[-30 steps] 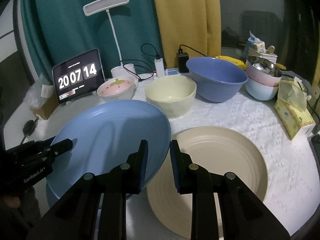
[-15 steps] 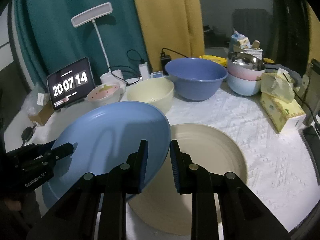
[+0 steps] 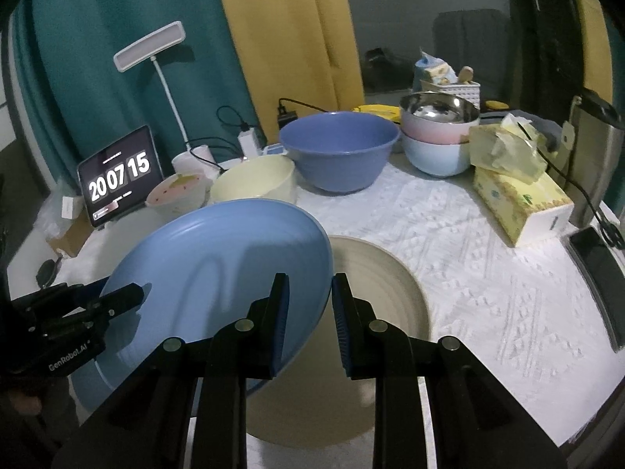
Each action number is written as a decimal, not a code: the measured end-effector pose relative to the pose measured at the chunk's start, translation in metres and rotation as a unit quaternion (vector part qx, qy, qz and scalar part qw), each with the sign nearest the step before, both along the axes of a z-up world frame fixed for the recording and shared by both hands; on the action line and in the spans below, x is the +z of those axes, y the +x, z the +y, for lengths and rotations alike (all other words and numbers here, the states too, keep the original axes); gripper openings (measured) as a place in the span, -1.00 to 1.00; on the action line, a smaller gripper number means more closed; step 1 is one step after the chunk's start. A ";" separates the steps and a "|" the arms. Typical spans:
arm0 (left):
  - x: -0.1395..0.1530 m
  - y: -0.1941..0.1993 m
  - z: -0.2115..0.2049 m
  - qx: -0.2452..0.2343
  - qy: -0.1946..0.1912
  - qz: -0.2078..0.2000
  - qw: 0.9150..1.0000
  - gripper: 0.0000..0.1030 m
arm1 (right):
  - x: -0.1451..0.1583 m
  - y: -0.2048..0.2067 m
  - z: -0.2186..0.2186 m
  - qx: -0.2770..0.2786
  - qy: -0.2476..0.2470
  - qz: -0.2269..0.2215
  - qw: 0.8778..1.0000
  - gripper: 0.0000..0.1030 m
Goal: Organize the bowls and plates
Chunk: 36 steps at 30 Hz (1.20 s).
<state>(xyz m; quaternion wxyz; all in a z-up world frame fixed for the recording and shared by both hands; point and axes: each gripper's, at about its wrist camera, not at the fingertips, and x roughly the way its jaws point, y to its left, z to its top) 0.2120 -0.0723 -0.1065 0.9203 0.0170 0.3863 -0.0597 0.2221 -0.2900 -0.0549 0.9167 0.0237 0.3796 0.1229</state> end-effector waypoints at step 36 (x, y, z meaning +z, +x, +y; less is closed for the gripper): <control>-0.053 0.016 -0.068 -0.055 0.050 0.058 0.996 -0.35 | -0.054 0.018 -0.048 -0.058 -0.039 0.046 0.996 -0.44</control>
